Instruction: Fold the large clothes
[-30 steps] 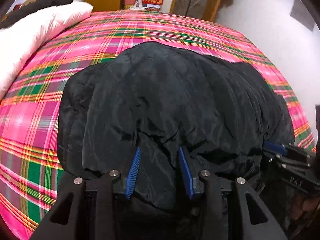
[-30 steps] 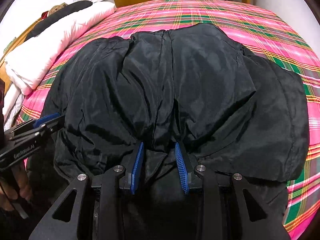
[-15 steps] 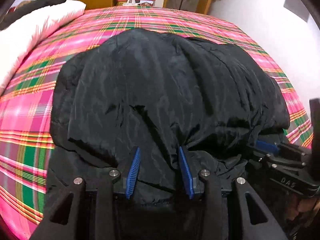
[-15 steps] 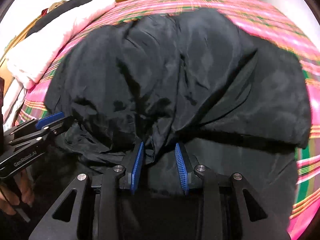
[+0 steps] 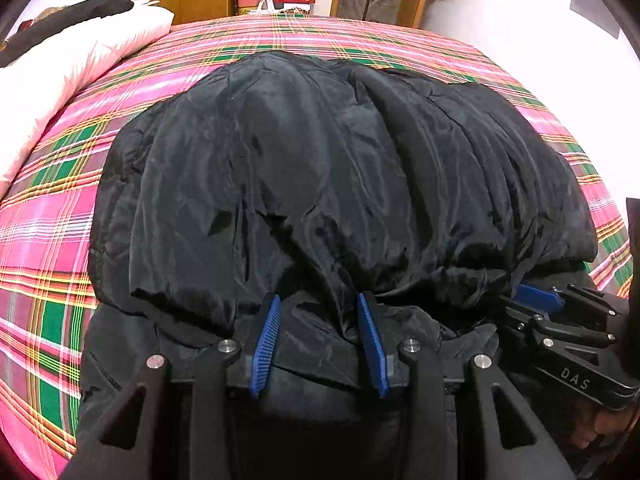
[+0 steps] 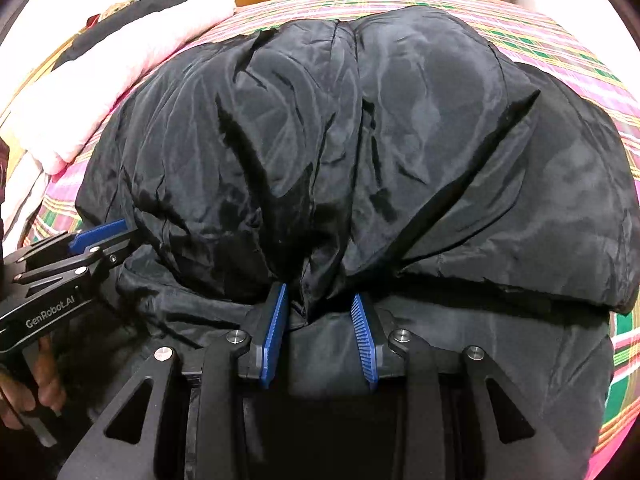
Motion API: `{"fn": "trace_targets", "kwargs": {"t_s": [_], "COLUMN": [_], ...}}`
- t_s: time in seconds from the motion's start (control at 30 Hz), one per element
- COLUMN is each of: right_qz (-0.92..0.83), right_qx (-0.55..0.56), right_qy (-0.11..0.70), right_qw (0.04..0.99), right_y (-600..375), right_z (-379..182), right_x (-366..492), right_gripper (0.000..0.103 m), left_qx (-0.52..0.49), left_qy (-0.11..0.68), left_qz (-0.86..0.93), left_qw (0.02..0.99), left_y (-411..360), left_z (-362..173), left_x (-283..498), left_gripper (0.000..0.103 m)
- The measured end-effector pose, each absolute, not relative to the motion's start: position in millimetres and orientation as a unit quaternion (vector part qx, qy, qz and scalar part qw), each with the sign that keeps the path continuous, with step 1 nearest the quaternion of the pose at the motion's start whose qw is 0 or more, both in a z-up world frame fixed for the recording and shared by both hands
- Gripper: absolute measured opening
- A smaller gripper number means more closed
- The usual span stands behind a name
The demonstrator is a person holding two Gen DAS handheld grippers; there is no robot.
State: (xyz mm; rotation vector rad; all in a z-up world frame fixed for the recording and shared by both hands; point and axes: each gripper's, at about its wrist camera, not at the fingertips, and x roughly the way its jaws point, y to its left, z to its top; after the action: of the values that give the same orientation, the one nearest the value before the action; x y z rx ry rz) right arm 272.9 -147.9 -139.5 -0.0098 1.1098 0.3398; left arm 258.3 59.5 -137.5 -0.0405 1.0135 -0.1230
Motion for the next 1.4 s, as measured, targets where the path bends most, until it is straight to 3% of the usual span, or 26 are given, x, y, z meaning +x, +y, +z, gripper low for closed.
{"fn": "trace_targets", "kwargs": {"t_s": [0.23,0.57,0.7,1.4], "right_qz": [0.148,0.129,0.131,0.104], "right_qx": [-0.001,0.038,0.052,0.072], "right_qy": [0.540,0.506,0.492,0.471], "right_qw": [0.829,0.852,0.859,0.873], "right_y": [-144.9,-200.7,-226.7,-279.8], "right_z": [-115.6,-77.4,-71.4,-65.8], "right_x": [274.1,191.1,160.4,56.1], "right_gripper": [0.033,0.035,0.048,0.049], "left_qx": [-0.026,-0.040,-0.051,-0.043], "left_qy": [0.474,0.448,0.448,0.450], "left_qz": [-0.046,-0.036,-0.035,-0.009], "left_qw": [0.879,0.892,0.892,0.892], "left_y": [54.2,59.5,60.2,59.0], "left_z": [-139.9,-110.1,-100.1,-71.9], "left_x": [250.2,177.7,138.8,19.2], "left_gripper": [0.042,0.042,0.042,0.042]}}
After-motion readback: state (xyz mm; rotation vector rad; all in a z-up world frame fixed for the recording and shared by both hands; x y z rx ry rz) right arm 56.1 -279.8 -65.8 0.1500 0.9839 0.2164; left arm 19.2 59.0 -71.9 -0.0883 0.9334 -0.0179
